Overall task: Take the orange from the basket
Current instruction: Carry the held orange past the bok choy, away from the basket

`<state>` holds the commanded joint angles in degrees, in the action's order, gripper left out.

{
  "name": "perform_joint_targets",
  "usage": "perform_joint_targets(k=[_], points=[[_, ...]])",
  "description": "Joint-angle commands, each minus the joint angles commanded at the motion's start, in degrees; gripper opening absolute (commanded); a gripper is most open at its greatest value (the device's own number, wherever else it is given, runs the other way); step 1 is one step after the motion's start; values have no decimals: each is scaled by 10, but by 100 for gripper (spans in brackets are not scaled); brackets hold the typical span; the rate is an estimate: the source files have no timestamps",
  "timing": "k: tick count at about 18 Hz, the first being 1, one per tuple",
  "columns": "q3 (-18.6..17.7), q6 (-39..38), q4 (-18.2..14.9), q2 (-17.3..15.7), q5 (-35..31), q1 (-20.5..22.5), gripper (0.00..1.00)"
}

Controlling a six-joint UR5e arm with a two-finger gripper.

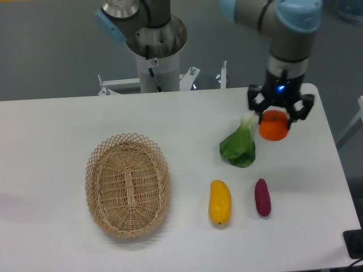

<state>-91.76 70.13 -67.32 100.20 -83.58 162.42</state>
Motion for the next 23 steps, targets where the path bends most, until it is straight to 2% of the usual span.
perform_joint_targets(k=[23], points=[[-11,1,2,0,2,15,63]])
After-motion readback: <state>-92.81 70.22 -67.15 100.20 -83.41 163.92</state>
